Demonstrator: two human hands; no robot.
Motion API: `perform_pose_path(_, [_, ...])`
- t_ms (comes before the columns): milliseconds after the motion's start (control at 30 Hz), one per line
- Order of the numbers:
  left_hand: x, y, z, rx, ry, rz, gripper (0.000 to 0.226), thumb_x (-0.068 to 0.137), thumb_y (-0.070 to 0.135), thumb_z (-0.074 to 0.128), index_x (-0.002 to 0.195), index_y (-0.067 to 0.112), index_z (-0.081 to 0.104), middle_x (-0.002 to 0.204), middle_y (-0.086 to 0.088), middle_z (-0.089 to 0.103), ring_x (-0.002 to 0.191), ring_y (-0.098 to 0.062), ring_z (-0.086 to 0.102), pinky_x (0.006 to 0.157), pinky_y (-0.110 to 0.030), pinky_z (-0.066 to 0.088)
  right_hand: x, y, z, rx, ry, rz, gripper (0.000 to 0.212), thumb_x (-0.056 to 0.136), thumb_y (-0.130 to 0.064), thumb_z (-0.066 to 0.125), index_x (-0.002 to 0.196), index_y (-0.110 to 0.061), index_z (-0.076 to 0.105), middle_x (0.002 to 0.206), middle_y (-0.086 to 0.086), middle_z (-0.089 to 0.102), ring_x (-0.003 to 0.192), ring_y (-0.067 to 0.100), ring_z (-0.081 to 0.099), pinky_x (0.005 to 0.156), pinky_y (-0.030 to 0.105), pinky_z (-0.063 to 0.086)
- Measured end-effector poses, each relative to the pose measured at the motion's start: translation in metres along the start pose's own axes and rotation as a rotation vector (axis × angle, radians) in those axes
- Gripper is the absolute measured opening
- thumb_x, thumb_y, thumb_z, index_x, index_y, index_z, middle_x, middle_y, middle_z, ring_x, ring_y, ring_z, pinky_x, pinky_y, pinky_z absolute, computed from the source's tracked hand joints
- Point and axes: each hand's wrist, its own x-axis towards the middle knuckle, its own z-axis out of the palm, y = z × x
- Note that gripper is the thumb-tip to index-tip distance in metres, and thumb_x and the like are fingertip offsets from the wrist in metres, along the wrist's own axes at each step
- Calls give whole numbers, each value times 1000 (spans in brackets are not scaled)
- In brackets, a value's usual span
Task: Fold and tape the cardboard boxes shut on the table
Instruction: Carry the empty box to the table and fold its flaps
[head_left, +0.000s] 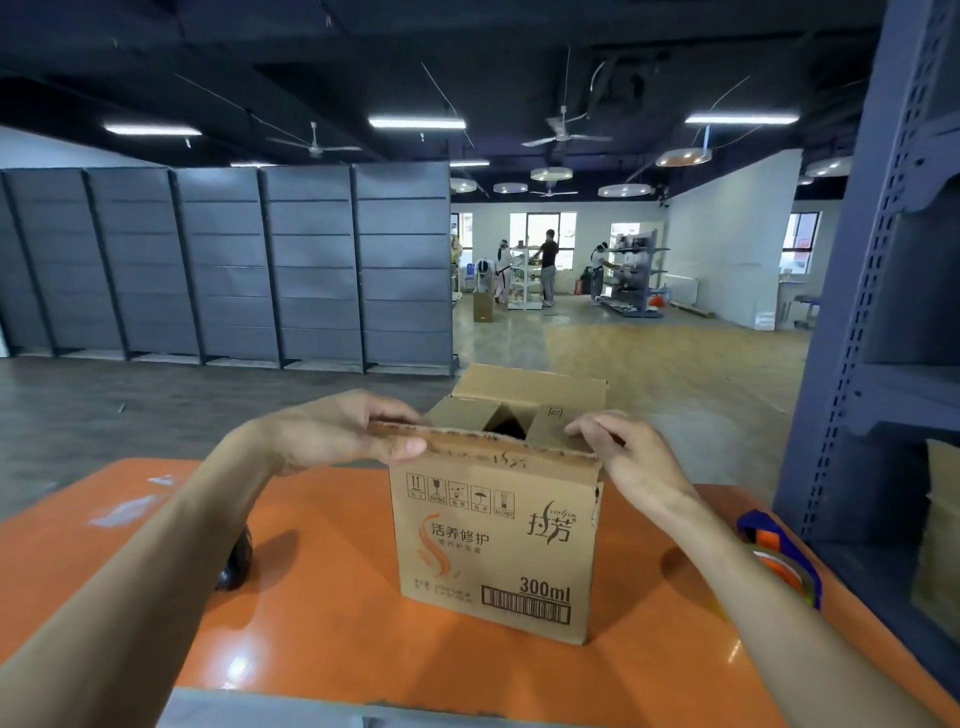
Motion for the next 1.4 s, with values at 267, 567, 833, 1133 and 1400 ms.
perform_pose_path(267, [16, 20, 22, -151, 420, -41, 62, 73, 62, 82, 114, 21, 60, 106, 1, 75, 92, -22, 75, 76, -41, 62, -34, -6, -13, 163, -136, 118, 44, 80, -94, 32, 110, -72, 55, 114, -49, 55, 117, -22, 46, 97, 9, 34])
perform_pose_path(567, [65, -6, 41, -102, 374, -114, 80, 88, 30, 79, 155, 25, 36, 151, -1, 47, 144, -24, 38, 118, -46, 35, -10, -17, 1, 67, -82, 176, 54, 101, -16, 52, 146, -42, 40, 153, -12, 38, 138, 11, 36, 116, 38, 31])
perform_pose_path(833, [126, -26, 28, -567, 126, -186, 136, 65, 25, 93, 162, 36, -2, 169, 5, 17, 137, -19, 44, 79, -28, 51, -2, -9, 7, -48, -94, 158, 42, 105, -12, 41, 134, -34, 62, 164, -10, 27, 152, 9, 20, 125, 36, 17])
perform_pose_path(1133, [143, -32, 41, -589, 375, -28, 68, 69, 53, 85, 129, 36, 58, 114, 7, 75, 97, -14, 75, 75, -31, 58, 0, 2, 14, 27, 25, 223, 32, 106, -14, 41, 129, -32, 56, 143, -11, 45, 108, -5, 48, 86, 10, 36])
perform_pose_path(1400, [92, -11, 46, -217, 383, 126, 51, 96, 72, 37, 108, 38, 73, 124, 15, 63, 123, -6, 54, 106, -34, 37, 1, -1, 20, 247, 30, 297, 62, 107, -13, 36, 161, -36, 15, 166, -13, 22, 152, 10, 21, 123, 33, 20])
